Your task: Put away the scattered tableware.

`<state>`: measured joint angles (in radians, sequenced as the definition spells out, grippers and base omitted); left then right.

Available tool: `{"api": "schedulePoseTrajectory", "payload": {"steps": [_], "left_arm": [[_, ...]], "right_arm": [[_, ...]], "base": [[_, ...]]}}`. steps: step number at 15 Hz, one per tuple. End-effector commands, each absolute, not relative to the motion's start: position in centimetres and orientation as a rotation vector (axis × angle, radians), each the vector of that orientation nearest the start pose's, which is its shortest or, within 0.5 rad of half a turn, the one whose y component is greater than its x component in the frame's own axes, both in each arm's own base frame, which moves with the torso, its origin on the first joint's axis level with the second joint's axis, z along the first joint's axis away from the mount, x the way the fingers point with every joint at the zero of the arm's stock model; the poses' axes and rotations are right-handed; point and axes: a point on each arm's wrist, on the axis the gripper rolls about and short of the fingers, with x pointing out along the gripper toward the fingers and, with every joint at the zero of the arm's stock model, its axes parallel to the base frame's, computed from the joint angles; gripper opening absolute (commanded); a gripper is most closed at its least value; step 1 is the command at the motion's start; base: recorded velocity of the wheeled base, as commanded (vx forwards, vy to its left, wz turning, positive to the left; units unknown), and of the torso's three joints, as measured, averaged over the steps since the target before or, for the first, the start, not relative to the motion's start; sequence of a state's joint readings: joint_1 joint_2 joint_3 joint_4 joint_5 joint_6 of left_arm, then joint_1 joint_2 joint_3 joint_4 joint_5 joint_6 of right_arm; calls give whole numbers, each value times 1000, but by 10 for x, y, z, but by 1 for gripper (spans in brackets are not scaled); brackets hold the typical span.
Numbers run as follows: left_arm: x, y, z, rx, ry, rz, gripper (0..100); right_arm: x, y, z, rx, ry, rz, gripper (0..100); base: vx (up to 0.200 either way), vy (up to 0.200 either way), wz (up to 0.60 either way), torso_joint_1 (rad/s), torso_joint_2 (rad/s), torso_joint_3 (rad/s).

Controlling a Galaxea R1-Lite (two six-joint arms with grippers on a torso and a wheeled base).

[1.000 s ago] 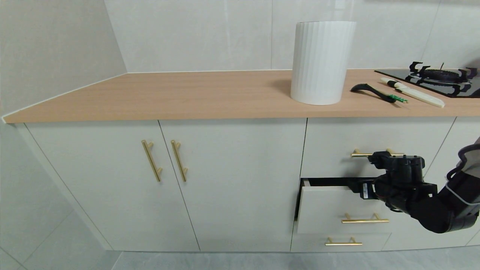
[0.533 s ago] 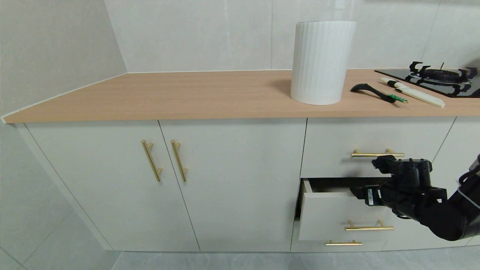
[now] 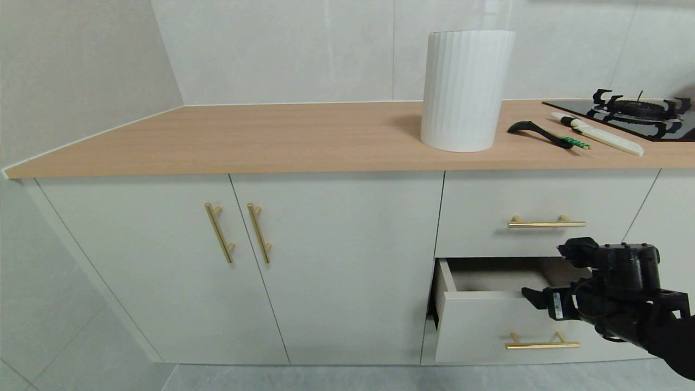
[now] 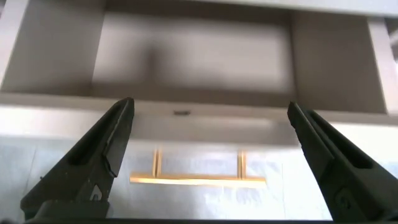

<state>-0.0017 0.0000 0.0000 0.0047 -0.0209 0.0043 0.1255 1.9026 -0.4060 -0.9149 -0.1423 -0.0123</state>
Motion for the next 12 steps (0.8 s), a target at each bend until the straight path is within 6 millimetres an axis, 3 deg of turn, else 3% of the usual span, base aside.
{"api": "schedulePoseTrajectory", "payload": {"steps": [1, 4, 6, 7, 9, 12], "left_arm": [[-23, 0, 75, 5, 5, -21, 100], [-23, 0, 75, 5, 5, -23, 100], [-23, 0, 75, 5, 6, -21, 100], [-23, 0, 75, 5, 5, -23, 100], [-23, 0, 75, 5, 6, -21, 100], [-23, 0, 75, 5, 5, -23, 100]], "right_arm": [[248, 28, 65, -89, 578, -11, 100], [230, 26, 58, -94, 627, -11, 100], [228, 26, 68, -85, 581, -10, 100], [233, 26, 83, -73, 499, -7, 100], [247, 28, 93, -73, 455, -9, 100], [281, 33, 74, -82, 520, -10, 100]], "base": [[0, 0, 0, 0, 0, 0], [0, 0, 0, 0, 0, 0], [0, 0, 0, 0, 0, 0], [0, 0, 0, 0, 0, 0], [0, 0, 0, 0, 0, 0], [0, 0, 0, 0, 0, 0]]}}
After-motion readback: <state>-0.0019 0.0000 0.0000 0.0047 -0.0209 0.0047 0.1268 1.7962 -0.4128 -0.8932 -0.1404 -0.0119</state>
